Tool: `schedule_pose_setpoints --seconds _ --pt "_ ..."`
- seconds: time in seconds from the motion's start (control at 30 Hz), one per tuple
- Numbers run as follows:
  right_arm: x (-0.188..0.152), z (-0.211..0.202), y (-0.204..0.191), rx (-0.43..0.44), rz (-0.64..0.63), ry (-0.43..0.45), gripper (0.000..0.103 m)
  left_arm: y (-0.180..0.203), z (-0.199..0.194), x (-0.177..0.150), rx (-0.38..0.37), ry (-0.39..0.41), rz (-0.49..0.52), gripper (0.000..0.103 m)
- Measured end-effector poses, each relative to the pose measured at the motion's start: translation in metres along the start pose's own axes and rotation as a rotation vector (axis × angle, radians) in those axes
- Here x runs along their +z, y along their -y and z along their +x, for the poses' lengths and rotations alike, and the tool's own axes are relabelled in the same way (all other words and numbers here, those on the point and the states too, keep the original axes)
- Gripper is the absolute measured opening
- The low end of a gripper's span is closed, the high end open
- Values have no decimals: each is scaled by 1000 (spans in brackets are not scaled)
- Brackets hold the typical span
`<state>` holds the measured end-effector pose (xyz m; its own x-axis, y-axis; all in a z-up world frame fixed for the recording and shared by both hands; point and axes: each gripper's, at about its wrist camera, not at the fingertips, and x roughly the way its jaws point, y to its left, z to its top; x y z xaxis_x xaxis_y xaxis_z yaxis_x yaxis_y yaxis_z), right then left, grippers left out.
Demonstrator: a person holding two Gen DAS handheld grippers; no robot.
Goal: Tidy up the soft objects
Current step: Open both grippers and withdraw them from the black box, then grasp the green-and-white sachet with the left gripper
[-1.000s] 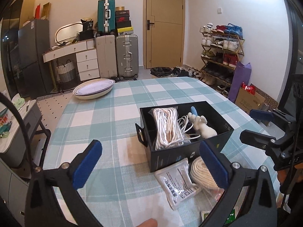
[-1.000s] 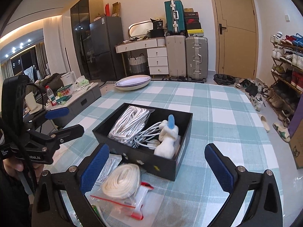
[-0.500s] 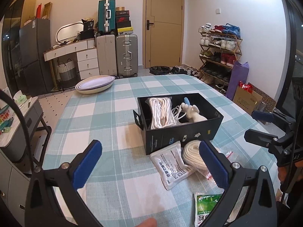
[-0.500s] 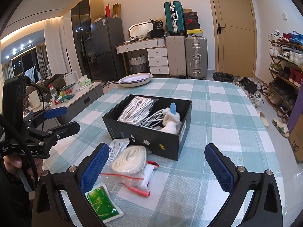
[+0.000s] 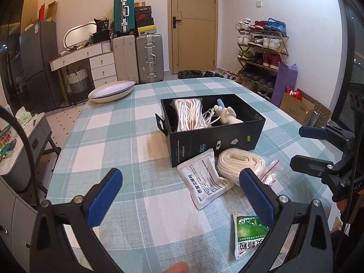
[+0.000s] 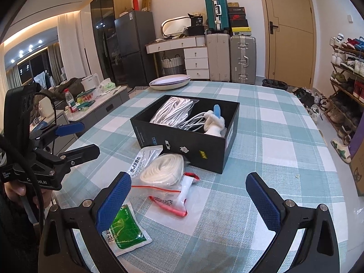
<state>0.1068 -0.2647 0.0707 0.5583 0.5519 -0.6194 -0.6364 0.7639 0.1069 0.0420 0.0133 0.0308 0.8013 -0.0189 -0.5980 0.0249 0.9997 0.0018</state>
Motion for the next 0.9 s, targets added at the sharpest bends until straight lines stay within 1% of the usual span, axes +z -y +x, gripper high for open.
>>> schedule_pose_setpoints --seconds 0.33,0.47,0.7,0.9 --pt "-2 0 -3 9 -15 -4 102 19 0 -14 -25 -50 40 103" --pt "-1 -4 -2 8 -17 1 102 26 0 -20 -51 -69 37 103" --pt "-7 -8 -1 13 -13 -19 102 42 2 -30 -86 -97 81 103" --pt "-18 -10 -7 11 -54 -43 102 54 2 -34 -129 -125 105 103"
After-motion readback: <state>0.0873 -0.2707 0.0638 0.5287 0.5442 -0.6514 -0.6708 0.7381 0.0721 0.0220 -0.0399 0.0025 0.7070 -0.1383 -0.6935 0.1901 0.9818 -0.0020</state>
